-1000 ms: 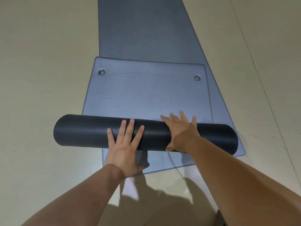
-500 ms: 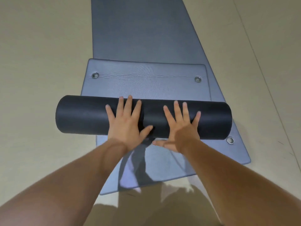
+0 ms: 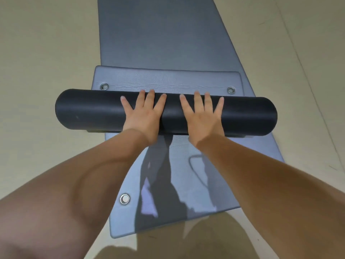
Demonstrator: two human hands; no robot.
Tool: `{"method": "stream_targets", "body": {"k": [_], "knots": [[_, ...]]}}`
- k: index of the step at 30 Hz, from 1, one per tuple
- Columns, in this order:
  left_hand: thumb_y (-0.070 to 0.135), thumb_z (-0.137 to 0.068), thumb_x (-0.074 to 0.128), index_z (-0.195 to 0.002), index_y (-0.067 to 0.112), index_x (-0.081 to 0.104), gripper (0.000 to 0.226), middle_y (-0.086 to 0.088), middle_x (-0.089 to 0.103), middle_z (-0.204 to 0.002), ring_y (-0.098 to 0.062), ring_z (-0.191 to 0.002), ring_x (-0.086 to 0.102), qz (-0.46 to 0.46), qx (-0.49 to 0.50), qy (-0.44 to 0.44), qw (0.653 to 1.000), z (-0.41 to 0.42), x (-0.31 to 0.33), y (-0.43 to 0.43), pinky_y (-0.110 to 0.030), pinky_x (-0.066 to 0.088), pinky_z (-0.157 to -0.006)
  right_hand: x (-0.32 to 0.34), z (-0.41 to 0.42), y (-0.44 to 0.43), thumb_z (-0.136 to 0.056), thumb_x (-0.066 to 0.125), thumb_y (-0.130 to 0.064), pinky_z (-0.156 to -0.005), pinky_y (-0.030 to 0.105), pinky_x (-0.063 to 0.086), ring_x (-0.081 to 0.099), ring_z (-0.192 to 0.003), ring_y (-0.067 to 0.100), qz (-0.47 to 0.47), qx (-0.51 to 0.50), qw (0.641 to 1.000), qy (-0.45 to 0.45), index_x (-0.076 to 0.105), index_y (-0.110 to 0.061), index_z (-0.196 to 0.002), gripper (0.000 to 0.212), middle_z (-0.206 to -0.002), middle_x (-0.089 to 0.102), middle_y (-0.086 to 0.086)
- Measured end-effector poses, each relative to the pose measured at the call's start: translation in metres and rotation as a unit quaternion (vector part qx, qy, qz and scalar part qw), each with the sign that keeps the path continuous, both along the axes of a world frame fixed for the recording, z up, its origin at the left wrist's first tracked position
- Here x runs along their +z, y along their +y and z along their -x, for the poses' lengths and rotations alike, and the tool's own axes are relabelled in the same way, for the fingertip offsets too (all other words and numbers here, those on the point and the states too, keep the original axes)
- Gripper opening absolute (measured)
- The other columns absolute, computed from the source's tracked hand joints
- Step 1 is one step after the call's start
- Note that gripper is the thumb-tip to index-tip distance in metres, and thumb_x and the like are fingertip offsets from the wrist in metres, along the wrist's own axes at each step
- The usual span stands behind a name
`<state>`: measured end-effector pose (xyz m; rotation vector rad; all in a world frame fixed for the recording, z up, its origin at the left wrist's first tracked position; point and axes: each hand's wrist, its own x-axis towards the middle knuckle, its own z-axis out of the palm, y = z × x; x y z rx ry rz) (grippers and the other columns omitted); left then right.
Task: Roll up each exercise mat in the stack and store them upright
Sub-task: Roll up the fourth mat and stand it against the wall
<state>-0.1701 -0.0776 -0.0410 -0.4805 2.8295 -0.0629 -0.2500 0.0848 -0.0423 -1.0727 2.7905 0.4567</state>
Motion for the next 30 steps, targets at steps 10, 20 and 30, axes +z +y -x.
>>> {"method": "stream_targets", "body": {"k": [10, 20, 30], "knots": [[0.006, -0.076, 0.067, -0.151, 0.03, 0.021, 0.092, -0.005, 0.045, -0.139, -0.029, -0.132, 0.038, -0.01, -0.006, 0.015, 1.0, -0.001, 0.017, 0.003, -0.076, 0.023, -0.108, 0.013, 0.009, 0.004, -0.082, 0.078, -0.02, -0.113, 0.066, 0.03, 0.04, -0.137, 0.036, 0.032, 0.016, 0.998, -0.05, 0.01, -0.037, -0.161, 0.105, -0.147, 0.044, 0.008], [0.016, -0.081, 0.064, -0.153, 0.031, 0.017, 0.088, -0.004, 0.052, -0.129, -0.029, -0.119, 0.045, -0.035, -0.027, -0.08, 0.996, -0.108, 0.046, 0.066, -0.059, 0.033, -0.1, 0.033, -0.096, 0.067, -0.085, 0.078, -0.029, -0.113, 0.058, 0.031, 0.044, -0.131, 0.027, 0.028, 0.004, 0.991, -0.133, 0.014, -0.046, -0.156, 0.097, -0.139, 0.05, -0.004], [0.01, -0.078, 0.067, -0.136, 0.029, 0.034, 0.07, -0.003, 0.054, -0.112, -0.031, -0.118, 0.05, -0.11, 0.024, -0.167, 0.979, -0.125, 0.06, 0.083, -0.063, 0.031, -0.107, 0.042, -0.124, 0.085, -0.089, 0.074, -0.034, -0.122, 0.068, 0.006, 0.012, -0.156, 0.032, 0.015, -0.006, 0.983, -0.182, -0.007, -0.051, -0.159, 0.108, -0.169, 0.018, -0.001]]}}
